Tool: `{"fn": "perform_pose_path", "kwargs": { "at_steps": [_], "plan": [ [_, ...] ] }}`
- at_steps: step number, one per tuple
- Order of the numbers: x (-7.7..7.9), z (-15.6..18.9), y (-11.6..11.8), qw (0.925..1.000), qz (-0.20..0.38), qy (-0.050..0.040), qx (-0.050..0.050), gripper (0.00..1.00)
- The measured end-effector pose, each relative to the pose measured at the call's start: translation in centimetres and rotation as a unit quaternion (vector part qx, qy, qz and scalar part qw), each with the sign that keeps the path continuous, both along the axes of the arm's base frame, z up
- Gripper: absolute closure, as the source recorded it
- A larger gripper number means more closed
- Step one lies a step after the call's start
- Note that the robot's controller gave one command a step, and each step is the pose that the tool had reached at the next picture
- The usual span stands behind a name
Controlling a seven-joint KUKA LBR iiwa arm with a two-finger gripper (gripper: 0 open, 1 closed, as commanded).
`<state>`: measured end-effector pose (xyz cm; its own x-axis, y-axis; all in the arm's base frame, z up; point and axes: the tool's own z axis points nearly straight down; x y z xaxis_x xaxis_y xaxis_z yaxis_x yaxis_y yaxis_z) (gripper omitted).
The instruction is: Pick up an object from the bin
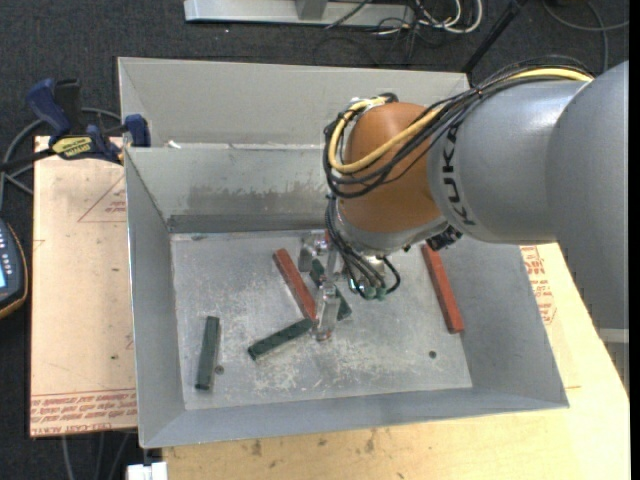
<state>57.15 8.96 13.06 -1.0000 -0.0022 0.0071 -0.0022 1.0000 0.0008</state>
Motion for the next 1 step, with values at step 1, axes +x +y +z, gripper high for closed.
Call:
{"fn": "perform_pose_path", "kwargs": {
  "at_steps": [1],
  "plan": [
    [-4.81, -6.45, 3.32, 0.9989, 0.047, 0.0005, 0.000, 0.00]
  ]
}}
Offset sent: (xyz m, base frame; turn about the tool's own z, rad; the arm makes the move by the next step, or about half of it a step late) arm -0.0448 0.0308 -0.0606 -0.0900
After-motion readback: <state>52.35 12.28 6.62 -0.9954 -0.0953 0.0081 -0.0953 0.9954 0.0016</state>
